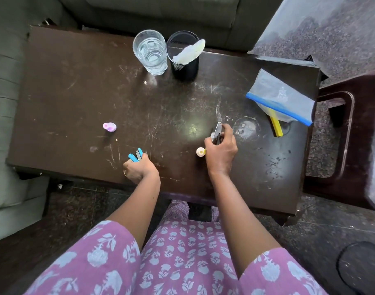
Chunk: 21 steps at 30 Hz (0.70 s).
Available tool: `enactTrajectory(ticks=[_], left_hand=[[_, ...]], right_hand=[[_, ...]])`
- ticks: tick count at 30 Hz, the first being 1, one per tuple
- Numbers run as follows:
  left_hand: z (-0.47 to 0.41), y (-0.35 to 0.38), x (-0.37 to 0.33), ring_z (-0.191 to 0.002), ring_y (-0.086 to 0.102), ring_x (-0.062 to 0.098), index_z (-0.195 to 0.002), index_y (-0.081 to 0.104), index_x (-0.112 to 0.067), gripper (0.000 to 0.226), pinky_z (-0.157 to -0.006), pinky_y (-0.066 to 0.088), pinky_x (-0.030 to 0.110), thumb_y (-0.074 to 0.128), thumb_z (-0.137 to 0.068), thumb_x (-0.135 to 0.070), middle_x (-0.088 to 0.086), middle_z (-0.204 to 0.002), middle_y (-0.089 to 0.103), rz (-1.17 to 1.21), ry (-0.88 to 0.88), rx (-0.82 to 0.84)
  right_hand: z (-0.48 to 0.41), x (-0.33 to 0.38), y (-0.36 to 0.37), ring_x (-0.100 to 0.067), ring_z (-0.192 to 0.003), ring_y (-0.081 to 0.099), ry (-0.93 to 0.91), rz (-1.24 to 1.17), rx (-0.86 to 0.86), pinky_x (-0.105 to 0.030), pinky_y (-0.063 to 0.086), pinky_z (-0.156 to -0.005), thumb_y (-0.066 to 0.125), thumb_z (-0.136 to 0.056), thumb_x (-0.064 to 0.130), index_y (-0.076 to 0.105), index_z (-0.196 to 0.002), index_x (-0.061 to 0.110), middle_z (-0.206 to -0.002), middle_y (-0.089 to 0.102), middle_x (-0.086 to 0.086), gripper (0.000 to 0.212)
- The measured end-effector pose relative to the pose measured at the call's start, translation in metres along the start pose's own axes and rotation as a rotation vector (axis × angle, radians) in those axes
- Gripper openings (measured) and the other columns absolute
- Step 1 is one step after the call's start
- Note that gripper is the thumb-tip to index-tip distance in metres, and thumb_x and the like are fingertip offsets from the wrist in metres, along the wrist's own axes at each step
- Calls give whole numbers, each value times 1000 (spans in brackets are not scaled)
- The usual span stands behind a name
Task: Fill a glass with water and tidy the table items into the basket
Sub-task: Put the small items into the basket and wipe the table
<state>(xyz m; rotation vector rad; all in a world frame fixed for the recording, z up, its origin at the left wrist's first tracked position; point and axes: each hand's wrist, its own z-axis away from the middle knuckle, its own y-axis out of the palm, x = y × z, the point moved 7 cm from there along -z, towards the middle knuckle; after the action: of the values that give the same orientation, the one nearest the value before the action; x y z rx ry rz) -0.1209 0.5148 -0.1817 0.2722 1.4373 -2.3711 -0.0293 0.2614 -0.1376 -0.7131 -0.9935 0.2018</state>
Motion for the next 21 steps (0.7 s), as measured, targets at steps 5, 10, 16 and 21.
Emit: enactTrajectory(ticks=[5, 10, 16, 21], left_hand=[[22, 0, -19, -110, 56, 25, -117, 57, -9, 44, -87, 46, 32, 69, -80, -28, 11, -118, 59, 129, 164, -31], [68, 16, -56, -105, 57, 22, -115, 60, -13, 42, -91, 48, 38, 70, -77, -30, 6, -115, 60, 204, 392, -8], [167, 53, -109, -99, 57, 12, -117, 62, -14, 43, -84, 42, 14, 73, -76, -21, 3, -115, 59, 296, 691, 238], [270, 85, -141, -97, 57, 7, -117, 62, -13, 43, -85, 39, 6, 73, -75, -17, 5, -113, 62, 251, 1033, 479]], right_hand=[[-8, 6, -24, -32, -95, 56, -83, -11, -92, -38, 44, -83, 62, -75, 4, 55, -124, 6, -104, 62, -17, 49], [-25, 12, -54, -36, -81, 61, -196, -25, -214, -30, 40, -78, 65, -65, -6, 61, -112, -1, -89, 66, -19, 48], [-54, 0, -109, -34, -80, 63, -204, -43, -348, -28, 37, -78, 67, -62, -2, 62, -111, 1, -87, 69, -15, 49], [-79, -16, -176, -35, -77, 64, -189, -26, -526, -30, 39, -73, 62, -60, -1, 63, -109, 2, -87, 70, -14, 49]])
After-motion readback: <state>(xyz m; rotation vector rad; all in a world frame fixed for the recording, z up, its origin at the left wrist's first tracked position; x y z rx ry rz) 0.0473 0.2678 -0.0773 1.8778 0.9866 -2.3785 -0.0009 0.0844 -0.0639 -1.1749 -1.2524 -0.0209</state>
